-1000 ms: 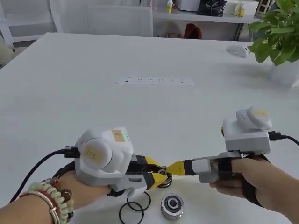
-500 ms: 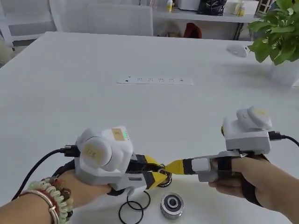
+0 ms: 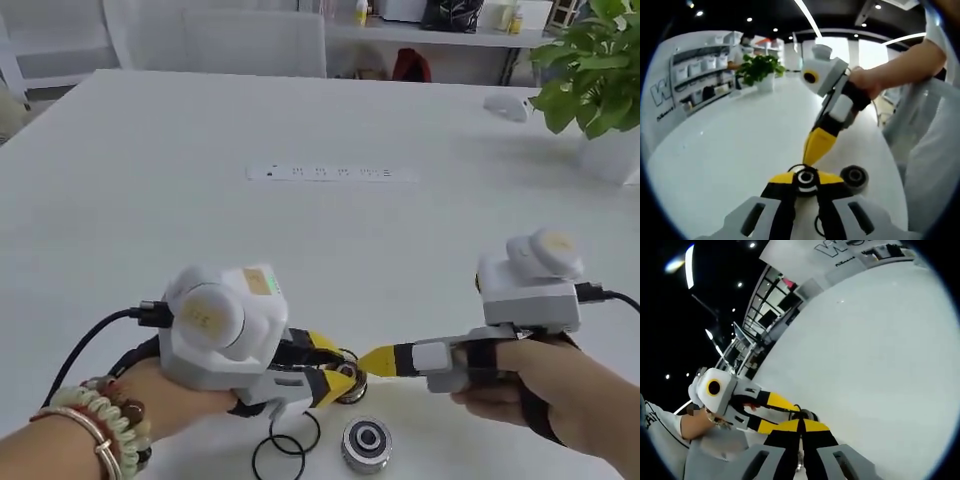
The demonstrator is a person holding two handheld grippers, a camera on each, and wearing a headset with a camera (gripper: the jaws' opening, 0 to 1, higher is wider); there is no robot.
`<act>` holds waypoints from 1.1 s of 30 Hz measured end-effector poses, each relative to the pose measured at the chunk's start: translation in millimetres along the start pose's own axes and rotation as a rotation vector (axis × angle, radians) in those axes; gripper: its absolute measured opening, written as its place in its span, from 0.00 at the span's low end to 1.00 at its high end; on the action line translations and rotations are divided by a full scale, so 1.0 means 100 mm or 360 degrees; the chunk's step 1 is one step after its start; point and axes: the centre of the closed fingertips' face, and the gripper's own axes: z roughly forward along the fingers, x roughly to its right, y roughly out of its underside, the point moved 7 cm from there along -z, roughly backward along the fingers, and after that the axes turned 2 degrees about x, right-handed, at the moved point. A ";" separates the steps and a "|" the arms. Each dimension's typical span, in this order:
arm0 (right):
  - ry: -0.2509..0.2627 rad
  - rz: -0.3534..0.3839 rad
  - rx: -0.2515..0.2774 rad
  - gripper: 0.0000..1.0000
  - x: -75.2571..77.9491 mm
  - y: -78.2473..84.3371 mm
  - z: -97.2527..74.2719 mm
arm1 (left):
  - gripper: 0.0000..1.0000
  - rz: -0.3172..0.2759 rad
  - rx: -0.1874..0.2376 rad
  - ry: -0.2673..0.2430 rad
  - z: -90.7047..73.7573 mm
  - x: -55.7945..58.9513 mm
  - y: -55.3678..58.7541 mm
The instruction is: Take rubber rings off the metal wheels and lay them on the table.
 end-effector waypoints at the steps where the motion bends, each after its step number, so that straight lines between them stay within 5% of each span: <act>1: 0.0004 0.0000 0.0001 0.00 0.00 0.00 0.00 | 0.17 0.0001 0.0004 -0.0002 0.00 0.00 -0.01; 6: 0.0012 0.0010 0.0033 0.00 0.01 -0.03 -0.03 | 0.34 -0.0040 0.0093 -0.0016 -0.09 -0.04 -0.14; 15: 0.0012 0.0018 0.0109 0.00 -0.01 -0.12 -0.10 | 0.47 -0.0054 0.0189 0.0002 -0.24 -0.07 -0.36; 33: -0.0059 -0.0057 0.0197 0.00 -0.17 -0.25 -0.15 | 0.61 0.0127 0.0208 -0.0015 -0.54 -0.08 -0.60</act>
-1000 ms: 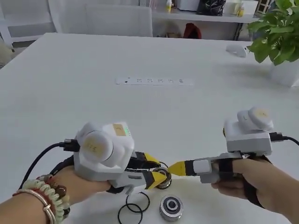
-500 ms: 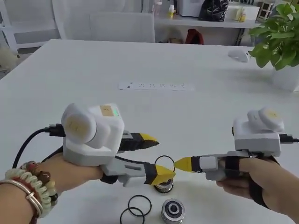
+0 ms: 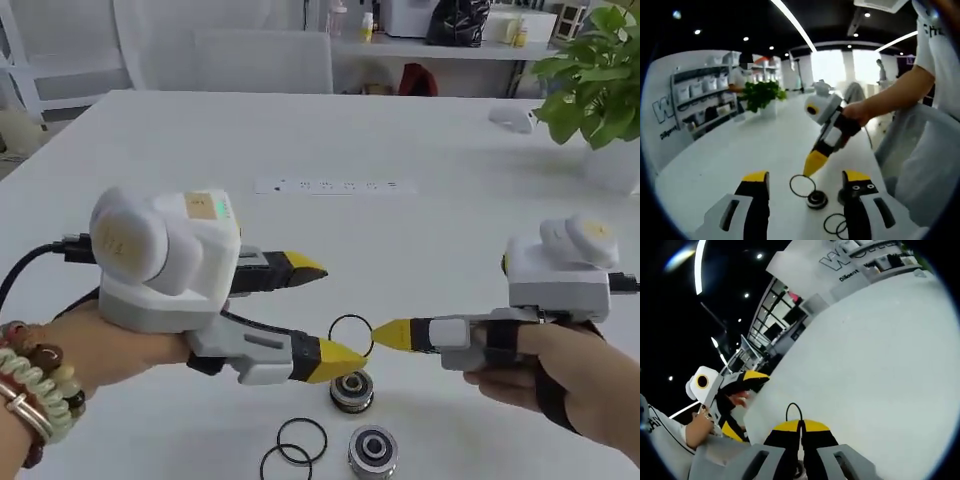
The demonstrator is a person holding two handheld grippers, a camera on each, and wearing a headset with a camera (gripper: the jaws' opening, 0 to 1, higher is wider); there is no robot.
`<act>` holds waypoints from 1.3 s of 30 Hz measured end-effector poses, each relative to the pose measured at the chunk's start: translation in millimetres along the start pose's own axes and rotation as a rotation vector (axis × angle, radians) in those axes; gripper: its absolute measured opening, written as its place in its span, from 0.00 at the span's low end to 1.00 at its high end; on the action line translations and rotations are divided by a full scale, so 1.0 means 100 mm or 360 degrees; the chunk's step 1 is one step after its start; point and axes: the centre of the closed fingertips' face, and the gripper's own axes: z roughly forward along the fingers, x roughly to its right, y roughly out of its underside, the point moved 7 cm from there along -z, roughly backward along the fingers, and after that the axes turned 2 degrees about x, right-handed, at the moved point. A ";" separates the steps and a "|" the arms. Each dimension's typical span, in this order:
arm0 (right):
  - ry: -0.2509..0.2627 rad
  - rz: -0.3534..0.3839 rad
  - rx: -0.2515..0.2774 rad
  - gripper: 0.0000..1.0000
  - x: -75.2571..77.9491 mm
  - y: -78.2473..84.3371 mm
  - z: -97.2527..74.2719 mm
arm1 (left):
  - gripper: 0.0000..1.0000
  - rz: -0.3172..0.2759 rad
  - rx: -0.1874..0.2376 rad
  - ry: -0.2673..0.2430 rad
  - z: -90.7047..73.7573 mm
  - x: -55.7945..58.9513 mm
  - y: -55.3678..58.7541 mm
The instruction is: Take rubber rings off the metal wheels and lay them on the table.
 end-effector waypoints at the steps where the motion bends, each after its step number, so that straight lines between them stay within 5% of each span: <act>1: -0.0007 -0.0010 0.0001 0.00 -0.02 -0.01 0.00 | 0.62 0.0001 0.0000 0.0000 -0.01 0.00 -0.01; 14: -0.0071 -0.0153 -0.0035 0.00 -0.21 -0.04 0.05 | 0.69 0.0037 -0.0055 0.0031 -0.19 0.17 -0.03; 16: -0.0081 -0.0172 -0.0048 0.00 -0.24 -0.04 0.06 | 0.69 0.0071 -0.0100 0.0023 -0.25 0.18 -0.02; 26: -0.0088 -0.0359 -0.0184 0.00 -0.37 0.05 0.15 | 0.73 0.0073 -0.0098 0.0034 -0.63 0.28 -0.12; 39: -0.0087 -0.0511 -0.0340 0.00 -0.42 0.19 0.27 | 0.77 -0.0053 -0.0215 -0.0125 -1.20 0.40 0.19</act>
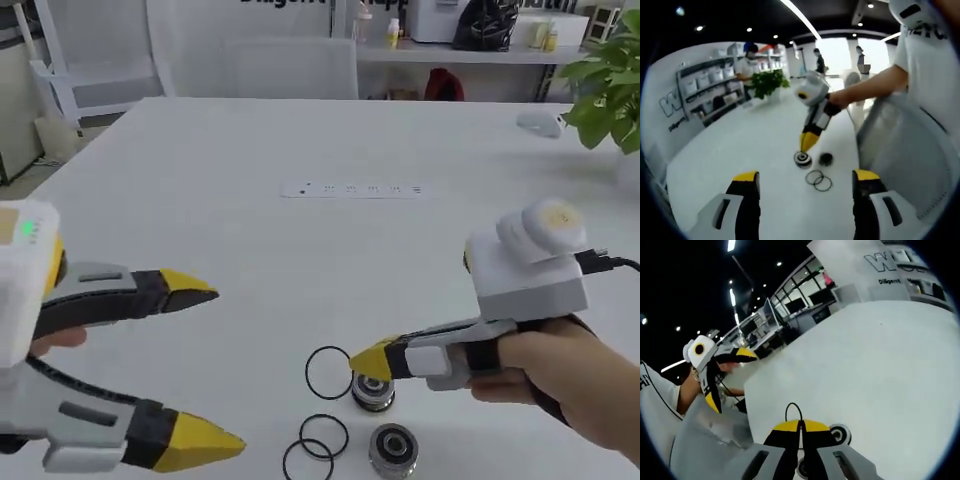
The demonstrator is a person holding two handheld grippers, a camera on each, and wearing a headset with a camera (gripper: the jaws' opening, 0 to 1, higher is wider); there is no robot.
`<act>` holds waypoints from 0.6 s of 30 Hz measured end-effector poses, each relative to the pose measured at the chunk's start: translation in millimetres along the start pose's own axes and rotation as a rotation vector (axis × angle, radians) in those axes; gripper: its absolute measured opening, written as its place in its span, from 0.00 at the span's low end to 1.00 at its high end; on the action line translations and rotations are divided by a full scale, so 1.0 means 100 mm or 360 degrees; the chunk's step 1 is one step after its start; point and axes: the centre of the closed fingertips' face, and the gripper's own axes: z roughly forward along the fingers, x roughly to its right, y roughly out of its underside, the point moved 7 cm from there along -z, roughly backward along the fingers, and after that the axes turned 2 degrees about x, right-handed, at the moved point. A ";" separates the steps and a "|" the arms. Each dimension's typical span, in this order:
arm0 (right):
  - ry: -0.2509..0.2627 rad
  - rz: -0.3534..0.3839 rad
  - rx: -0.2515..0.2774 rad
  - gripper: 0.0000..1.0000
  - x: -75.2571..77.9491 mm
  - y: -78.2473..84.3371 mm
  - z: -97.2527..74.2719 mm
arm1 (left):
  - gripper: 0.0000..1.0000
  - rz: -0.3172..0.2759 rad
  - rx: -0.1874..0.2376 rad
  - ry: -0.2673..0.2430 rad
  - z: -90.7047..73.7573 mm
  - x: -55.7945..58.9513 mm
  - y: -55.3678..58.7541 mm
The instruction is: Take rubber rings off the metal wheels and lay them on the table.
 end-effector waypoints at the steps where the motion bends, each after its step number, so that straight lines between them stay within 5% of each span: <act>1: -0.0010 -0.0006 -0.0013 0.00 -0.02 0.01 0.02 | 0.77 -0.0024 -0.0006 -0.0019 -0.05 0.01 0.04; 12: -0.0058 -0.0096 -0.0164 0.00 -0.13 0.16 0.22 | 0.77 -0.0200 -0.0006 -0.0121 -0.27 0.20 0.30; 18: -0.0044 -0.0100 -0.0263 0.00 -0.14 0.28 0.36 | 0.77 -0.0231 -0.0083 -0.0104 -0.26 0.28 0.43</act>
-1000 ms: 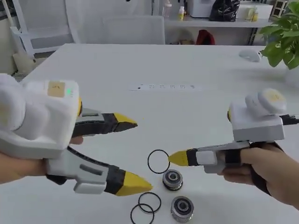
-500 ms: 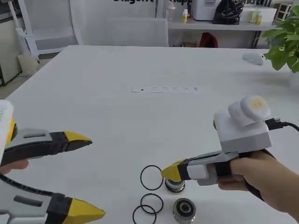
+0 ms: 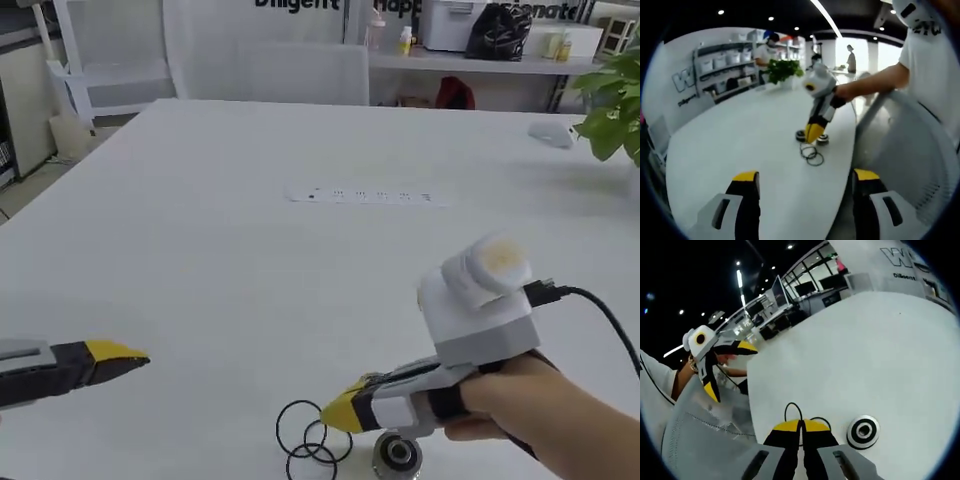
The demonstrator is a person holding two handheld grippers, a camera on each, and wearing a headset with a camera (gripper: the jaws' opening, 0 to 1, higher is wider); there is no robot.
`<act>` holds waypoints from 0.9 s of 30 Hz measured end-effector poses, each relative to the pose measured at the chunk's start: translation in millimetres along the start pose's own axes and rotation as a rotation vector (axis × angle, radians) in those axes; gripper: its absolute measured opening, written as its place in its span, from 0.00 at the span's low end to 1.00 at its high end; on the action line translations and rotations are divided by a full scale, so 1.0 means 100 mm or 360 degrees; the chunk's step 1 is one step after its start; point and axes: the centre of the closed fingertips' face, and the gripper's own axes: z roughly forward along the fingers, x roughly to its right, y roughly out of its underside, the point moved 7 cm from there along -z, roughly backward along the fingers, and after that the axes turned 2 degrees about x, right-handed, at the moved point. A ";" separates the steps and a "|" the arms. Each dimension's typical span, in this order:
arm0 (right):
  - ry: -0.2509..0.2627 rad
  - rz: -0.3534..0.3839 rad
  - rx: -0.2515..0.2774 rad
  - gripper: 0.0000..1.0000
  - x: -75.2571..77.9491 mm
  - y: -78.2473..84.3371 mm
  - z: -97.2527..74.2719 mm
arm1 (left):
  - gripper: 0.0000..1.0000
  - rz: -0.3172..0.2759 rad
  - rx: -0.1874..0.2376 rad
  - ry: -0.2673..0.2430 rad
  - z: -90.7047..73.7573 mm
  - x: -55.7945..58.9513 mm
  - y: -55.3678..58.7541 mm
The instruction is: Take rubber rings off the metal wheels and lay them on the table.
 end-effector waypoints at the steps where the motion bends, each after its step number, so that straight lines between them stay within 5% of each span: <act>1: 0.0004 -0.0006 -0.0022 0.00 0.00 0.03 0.02 | 0.77 -0.0008 -0.0001 0.0002 0.00 0.01 0.01; 27: 0.0158 -0.0014 -0.0024 0.00 0.09 0.09 0.15 | 0.74 -0.0094 0.0009 -0.0031 0.01 0.05 0.12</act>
